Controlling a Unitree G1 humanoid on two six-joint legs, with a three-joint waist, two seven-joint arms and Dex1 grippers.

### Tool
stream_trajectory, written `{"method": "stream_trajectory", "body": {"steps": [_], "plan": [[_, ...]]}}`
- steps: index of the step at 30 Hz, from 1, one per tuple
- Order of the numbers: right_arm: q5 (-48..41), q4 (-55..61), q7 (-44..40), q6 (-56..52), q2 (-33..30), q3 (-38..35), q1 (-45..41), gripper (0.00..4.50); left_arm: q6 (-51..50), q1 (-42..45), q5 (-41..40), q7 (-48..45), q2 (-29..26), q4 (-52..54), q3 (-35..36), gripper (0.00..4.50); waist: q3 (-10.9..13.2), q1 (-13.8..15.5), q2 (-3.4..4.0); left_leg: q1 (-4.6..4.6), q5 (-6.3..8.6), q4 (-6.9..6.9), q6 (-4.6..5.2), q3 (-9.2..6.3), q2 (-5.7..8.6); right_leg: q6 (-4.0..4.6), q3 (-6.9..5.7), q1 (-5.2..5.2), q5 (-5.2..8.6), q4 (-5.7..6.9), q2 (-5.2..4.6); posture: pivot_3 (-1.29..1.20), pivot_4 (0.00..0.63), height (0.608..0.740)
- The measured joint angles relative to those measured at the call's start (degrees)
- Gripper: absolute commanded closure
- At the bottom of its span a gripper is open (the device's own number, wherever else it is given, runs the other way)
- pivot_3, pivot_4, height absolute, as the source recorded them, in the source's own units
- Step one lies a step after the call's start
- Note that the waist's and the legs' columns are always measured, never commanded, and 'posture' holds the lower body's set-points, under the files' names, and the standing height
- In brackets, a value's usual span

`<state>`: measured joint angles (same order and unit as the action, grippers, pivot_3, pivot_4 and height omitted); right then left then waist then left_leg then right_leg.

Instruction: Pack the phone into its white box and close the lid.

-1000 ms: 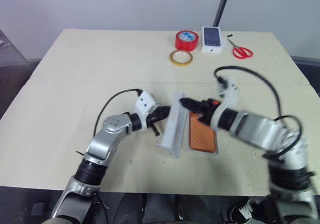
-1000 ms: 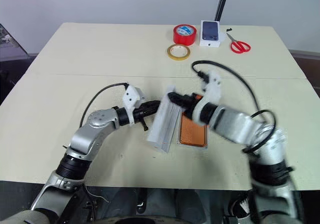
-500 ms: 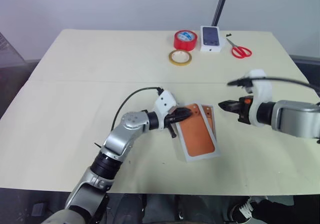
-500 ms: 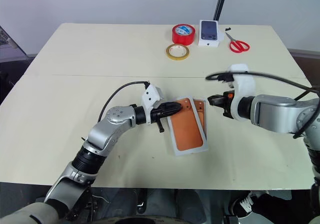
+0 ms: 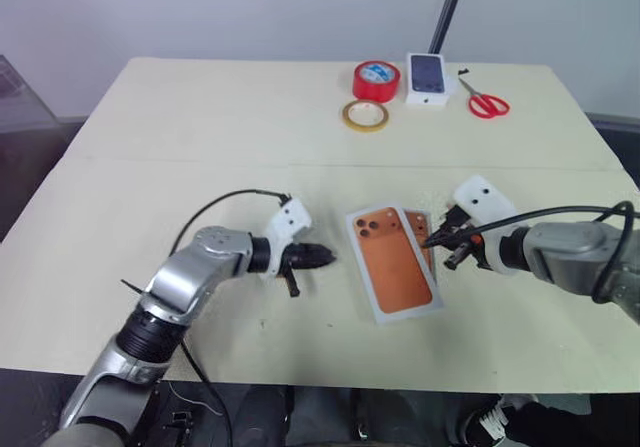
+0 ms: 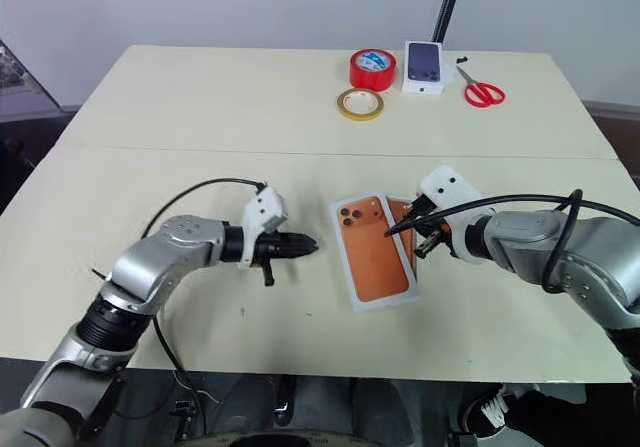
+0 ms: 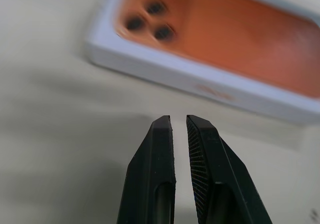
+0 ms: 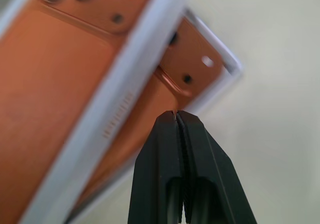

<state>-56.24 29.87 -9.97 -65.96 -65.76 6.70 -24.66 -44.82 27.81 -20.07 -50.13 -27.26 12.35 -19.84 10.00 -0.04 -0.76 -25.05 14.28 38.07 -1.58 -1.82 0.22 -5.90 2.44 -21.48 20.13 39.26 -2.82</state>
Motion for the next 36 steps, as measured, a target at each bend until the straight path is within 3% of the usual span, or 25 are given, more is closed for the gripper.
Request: {"method": "stream_trajectory", "body": {"steps": [4, 8, 15, 21, 36], "plan": [[3.41, 0.35, -2.88, -0.75, 1.59, 0.0, 0.1, 4.43, 1.02, 1.07, 2.65, -0.41, 0.85, -1.13, -4.33, 3.97, 0.0, -0.01, 0.01, 0.0, 0.0, -0.01, 0.0, -0.01, -0.02, 0.0, 0.0, -0.02, 0.0, 0.02, 0.04, 0.0, 0.15, 0.709], [4.98, 2.01, -5.03, -2.35, 2.62, 0.0, 0.21, 4.43, 3.28, 3.08, 4.77, 1.64, 5.99, -5.27, -5.39, 3.97, 0.0, 0.31, 0.01, 0.0, 0.0, 0.01, 0.01, 0.0, -0.02, 0.0, 0.0, -0.02, 0.0, 0.02, 0.03, 0.0, 0.15, 0.709], [8.85, 2.96, -5.78, -5.3, 4.54, -1.18, 1.61, 4.43, 3.74, 3.46, 3.99, 4.09, 11.07, -8.53, -0.39, 3.97, 0.0, 0.43, 0.01, 0.0, 0.0, 0.02, 0.01, 0.0, -0.02, 0.0, 0.0, -0.02, 0.0, 0.04, 0.03, 0.0, 0.15, 0.709], [11.27, 3.75, -6.51, -7.22, 5.9, -1.5, 2.29, 4.43, 2.63, 4.61, 3.11, 4.47, 13.09, -9.02, 3.02, 3.97, 0.0, 0.43, 0.01, 0.0, 0.0, 0.03, 0.0, 0.0, -0.01, -0.01, -0.01, -0.01, 0.0, 0.05, 0.04, 0.0, 0.15, 0.709], [15.61, 3.76, -9.14, -9.6, 6.42, -5.53, 2.58, 4.43, 4.05, 6.45, 5.22, 4.17, 16.17, -13.43, 0.29, 3.97, 0.0, 0.59, 0.01, 0.0, 0.0, 0.04, 0.0, 0.0, 0.0, -0.01, -0.01, -0.01, -0.01, 0.05, 0.04, 0.0, 0.15, 0.709]]}}
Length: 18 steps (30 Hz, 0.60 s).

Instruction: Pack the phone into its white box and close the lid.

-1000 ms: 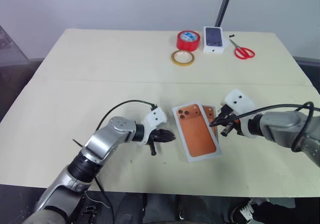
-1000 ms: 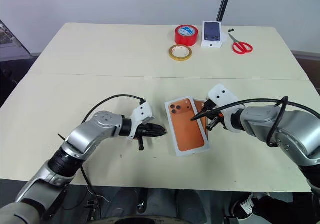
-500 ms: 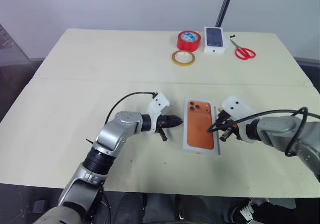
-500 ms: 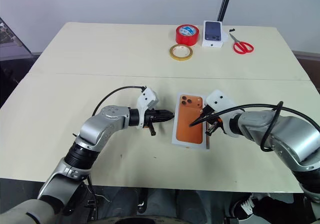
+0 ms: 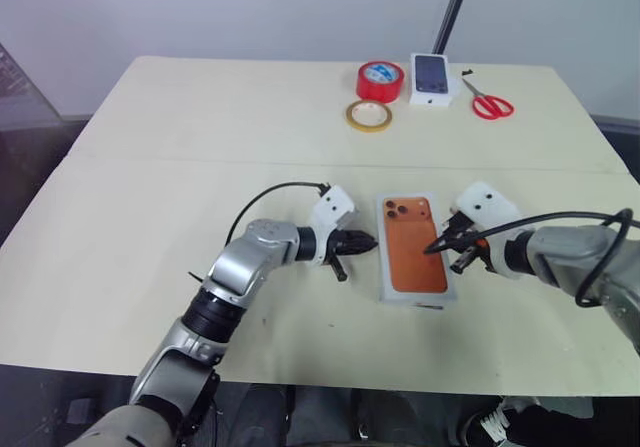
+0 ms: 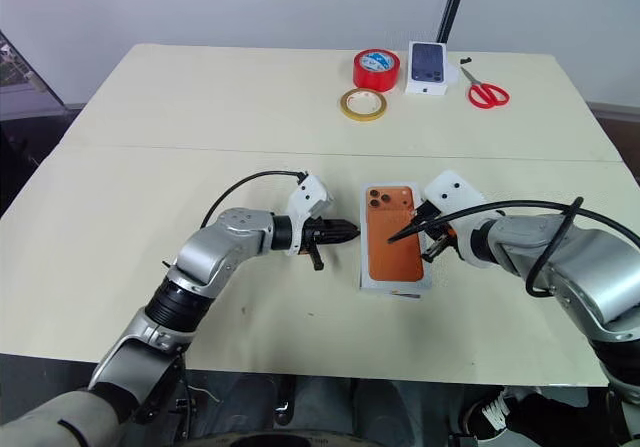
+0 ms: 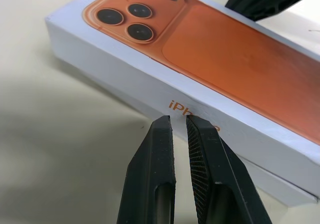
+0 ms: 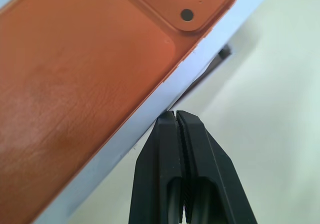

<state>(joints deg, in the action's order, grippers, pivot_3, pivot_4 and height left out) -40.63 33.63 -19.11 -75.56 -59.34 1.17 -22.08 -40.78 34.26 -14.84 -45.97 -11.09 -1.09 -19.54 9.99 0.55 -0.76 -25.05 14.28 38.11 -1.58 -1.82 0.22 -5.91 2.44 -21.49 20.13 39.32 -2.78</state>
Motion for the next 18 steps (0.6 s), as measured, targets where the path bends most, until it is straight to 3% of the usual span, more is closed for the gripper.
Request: {"method": "stream_trajectory", "body": {"steps": [18], "plan": [[2.46, 0.62, -1.05, -1.25, 3.16, -1.06, 4.19, 4.43, 1.44, 0.24, 0.59, -0.07, 0.18, -1.92, -0.31, 3.97, 0.0, -0.01, 0.0, 0.01, 0.0, 0.01, 0.0, 0.0, 0.0, 0.0, 0.0, 0.01, 0.0, 0.01, 0.05, 0.0, 0.15, 0.709]]}}
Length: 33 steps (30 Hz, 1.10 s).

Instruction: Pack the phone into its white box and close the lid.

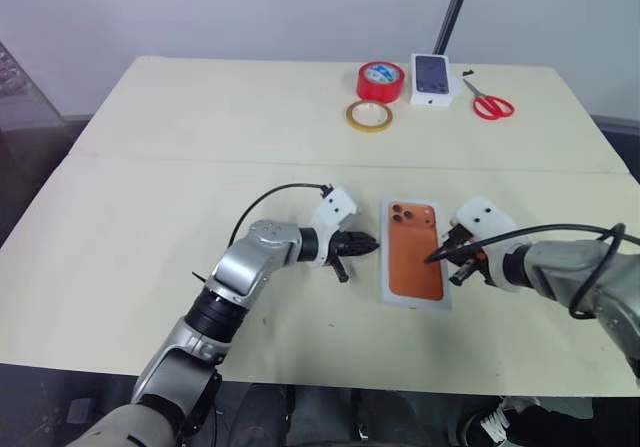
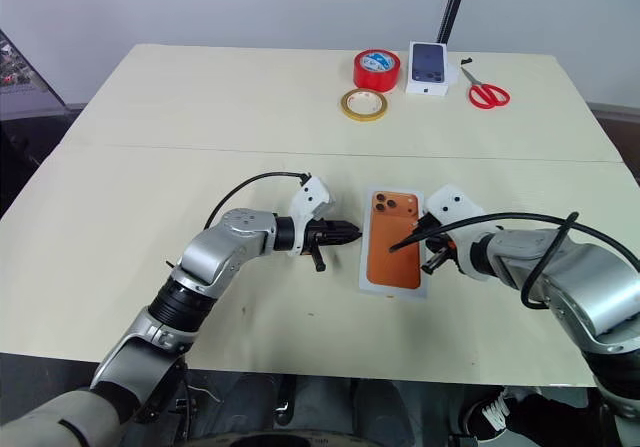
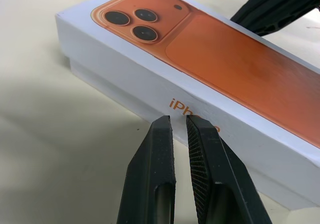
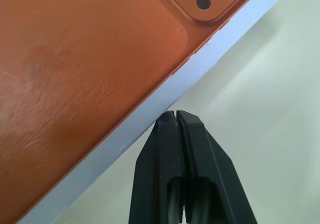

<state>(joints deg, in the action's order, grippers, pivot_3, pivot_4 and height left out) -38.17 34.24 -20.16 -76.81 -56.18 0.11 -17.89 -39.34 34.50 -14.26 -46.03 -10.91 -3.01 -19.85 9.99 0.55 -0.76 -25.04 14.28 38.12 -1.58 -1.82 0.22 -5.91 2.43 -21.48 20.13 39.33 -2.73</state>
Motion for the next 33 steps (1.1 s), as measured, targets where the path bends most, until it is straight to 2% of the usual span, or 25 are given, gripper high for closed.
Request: {"method": "stream_trajectory", "body": {"steps": [18, 22, 27, 30, 33], "plan": [[3.21, 0.01, -1.16, -0.43, 1.3, 0.01, 0.24, 4.43, 1.25, 1.34, 0.13, 2.58, 2.31, -3.8, 1.0, 3.97, 0.0, 0.0, 0.0, 0.0, 0.0, 0.0, 0.0, 0.0, 0.01, 0.0, 0.0, -0.01, 0.0, 0.02, 0.02, 0.0, 0.15, 0.709], [3.74, 0.22, -2.66, 0.11, -0.02, -0.06, 0.83, 4.43, 1.27, 1.37, -0.06, 2.94, 2.55, -3.8, 1.5, 3.97, 0.0, 0.07, 0.0, 0.0, 0.0, 0.0, 0.0, 0.0, 0.02, 0.0, 0.0, -0.01, 0.0, 0.02, 0.01, 0.0, 0.15, 0.709], [3.19, 2.23, -9.15, 3.37, -6.12, -7.08, 3.13, 4.43, 0.81, 2.52, -1.88, 3.76, 2.64, -3.43, 6.12, 3.97, 0.0, 0.09, 0.0, 0.0, 0.0, 0.01, 0.0, 0.0, 0.02, 0.0, -0.05, -0.01, 0.0, 0.02, 0.03, 0.0, 0.15, 0.709], [0.54, 5.19, -13.18, 4.55, -6.1, -11.61, 5.7, 4.43, 0.78, 4.53, -2.3, 3.82, 3.82, -3.23, 6.5, 3.97, 0.0, 0.25, 0.0, 0.0, 0.0, 0.02, 0.0, -0.04, 0.02, 0.0, -0.05, 0.05, 0.0, 0.0, 0.03, 0.0, 0.15, 0.709], [-2.13, 9.11, -14.94, 4.71, -4.36, -11.87, 8.72, 4.43, 1.47, 6.64, -1.83, 3.64, 5.73, -4.0, 4.75, 3.97, -0.01, 0.19, -0.02, 0.0, 0.0, 0.04, 0.0, -0.03, 0.04, -0.02, -0.05, 0.07, -0.01, -0.01, 0.03, 0.0, 0.15, 0.709]]}}
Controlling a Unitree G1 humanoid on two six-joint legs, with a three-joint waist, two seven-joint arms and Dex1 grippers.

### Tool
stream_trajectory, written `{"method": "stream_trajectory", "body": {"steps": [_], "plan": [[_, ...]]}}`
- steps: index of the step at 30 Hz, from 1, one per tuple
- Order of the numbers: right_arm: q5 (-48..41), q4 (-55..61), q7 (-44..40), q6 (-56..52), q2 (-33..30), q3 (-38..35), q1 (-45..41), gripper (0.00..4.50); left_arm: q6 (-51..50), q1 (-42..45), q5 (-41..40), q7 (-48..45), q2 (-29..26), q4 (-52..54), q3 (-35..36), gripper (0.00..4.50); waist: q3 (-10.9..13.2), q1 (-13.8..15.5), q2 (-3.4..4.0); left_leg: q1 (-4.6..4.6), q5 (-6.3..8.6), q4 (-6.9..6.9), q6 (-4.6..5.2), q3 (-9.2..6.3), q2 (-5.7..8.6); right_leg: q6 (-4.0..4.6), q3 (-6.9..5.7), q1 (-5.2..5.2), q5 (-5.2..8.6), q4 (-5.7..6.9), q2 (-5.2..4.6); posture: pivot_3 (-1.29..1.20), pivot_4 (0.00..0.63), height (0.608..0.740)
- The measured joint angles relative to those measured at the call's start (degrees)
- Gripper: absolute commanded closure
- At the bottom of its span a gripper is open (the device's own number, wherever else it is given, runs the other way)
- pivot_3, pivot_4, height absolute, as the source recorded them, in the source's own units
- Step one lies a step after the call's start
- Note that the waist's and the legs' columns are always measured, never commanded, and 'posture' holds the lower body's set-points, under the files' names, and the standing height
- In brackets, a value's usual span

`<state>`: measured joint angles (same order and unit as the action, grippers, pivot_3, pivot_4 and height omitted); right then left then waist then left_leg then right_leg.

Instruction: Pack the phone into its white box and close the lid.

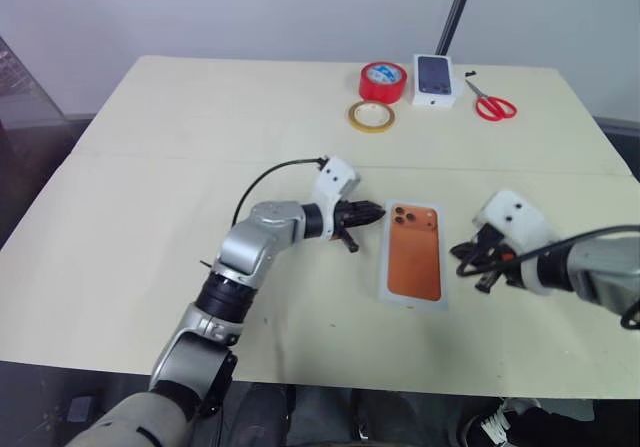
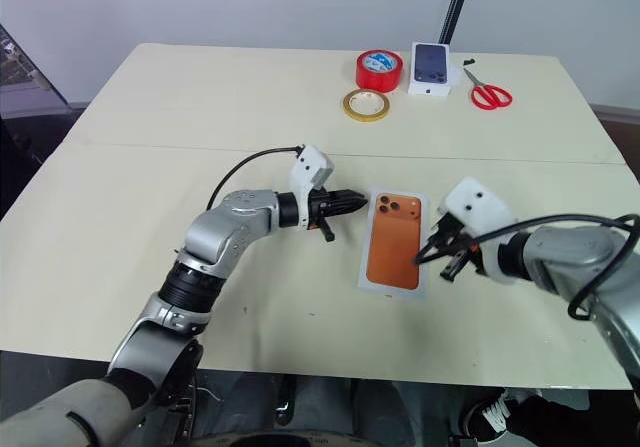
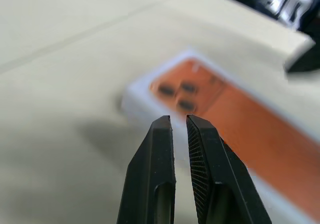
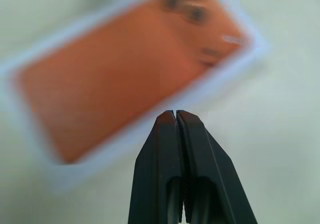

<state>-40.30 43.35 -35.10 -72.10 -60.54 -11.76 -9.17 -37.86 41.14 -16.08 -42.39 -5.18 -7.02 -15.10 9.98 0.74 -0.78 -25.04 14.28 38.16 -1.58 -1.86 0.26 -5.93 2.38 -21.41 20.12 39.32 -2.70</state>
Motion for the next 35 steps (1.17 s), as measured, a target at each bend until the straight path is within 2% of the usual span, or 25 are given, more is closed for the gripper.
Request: {"method": "stream_trajectory", "body": {"steps": [6, 10, 14, 19, 25, 30, 35], "plan": [[0.34, 1.72, 4.24, -0.56, 4.3, 4.93, 2.63, 4.43, 4.42, 1.93, 6.93, -0.18, 0.33, -7.69, -7.71, 3.97, -0.01, -0.33, 0.01, 0.06, 0.0, -0.01, 0.0, 0.03, -0.03, 0.0, 0.02, -0.03, 0.0, 0.06, 0.05, 0.0, 0.15, 0.709], [1.87, 2.0, 6.88, -0.31, 5.47, 6.05, 2.9, 4.43, 5.69, 2.08, 7.97, -0.29, -0.88, -7.57, -7.77, 3.97, -0.02, -0.31, 0.02, 0.1, 0.0, -0.01, 0.0, 0.03, -0.03, 0.0, 0.02, 0.02, 0.0, 0.05, 0.03, 0.0, 0.15, 0.709], [3.98, 0.35, 8.39, 2.92, 6.8, 2.09, 2.5, 4.43, 4.74, -0.57, 5.54, -0.17, -5.73, -1.28, -1.43, 3.97, -0.01, -0.65, 0.03, 0.1, 0.0, -0.04, -0.01, 0.03, -0.08, 0.0, 0.04, -0.02, 0.0, 0.06, 0.01, 0.0, 0.15, 0.709], [9.77, -6.47, 9.11, 15.19, 9.08, -3.62, 1.95, 4.43, 4.46, -6.43, 2.51, 0.72, -15.36, 6.01, 10.21, 3.97, -0.03, -1.07, 0.04, 0.11, -0.01, -0.05, -0.02, 0.03, -0.08, 0.0, 0.03, 0.0, 0.0, 0.04, -0.02, 0.0, 0.15, 0.709], [9.75, -15.77, 6.69, 21.68, 14.21, -6.2, 0.48, 4.43, 5.48, -16.93, 0.62, 0.45, -27.3, 6.76, 23.17, 3.97, -0.01, -1.48, 0.06, 0.12, -0.01, -0.09, -0.02, 0.03, -0.09, 0.0, 0.02, -0.03, 0.0, 0.06, -0.03, 0.0, 0.15, 0.709], [9.69, -19.61, 2.49, 25.64, 14.64, -5.58, -0.33, 4.43, 6.43, -21.78, -0.77, 2.04, -29.53, 7.33, 29.23, 3.97, -0.02, -0.69, 0.05, 0.12, -0.01, -0.06, -0.02, 0.04, -0.01, 0.0, 0.02, 0.04, 0.0, 0.03, -0.16, 0.0, 0.15, 0.709], [9.74, -21.25, 0.89, 27.22, 16.52, -4.18, -0.15, 4.43, 5.85, -25.0, -2.07, 4.0, -29.44, 9.86, 30.49, 3.97, -0.02, -0.51, 0.04, 0.12, -0.01, -0.06, -0.02, 0.04, -0.03, 0.0, 0.04, 0.02, 0.0, 0.06, -0.15, 0.0, 0.15, 0.709]]}}
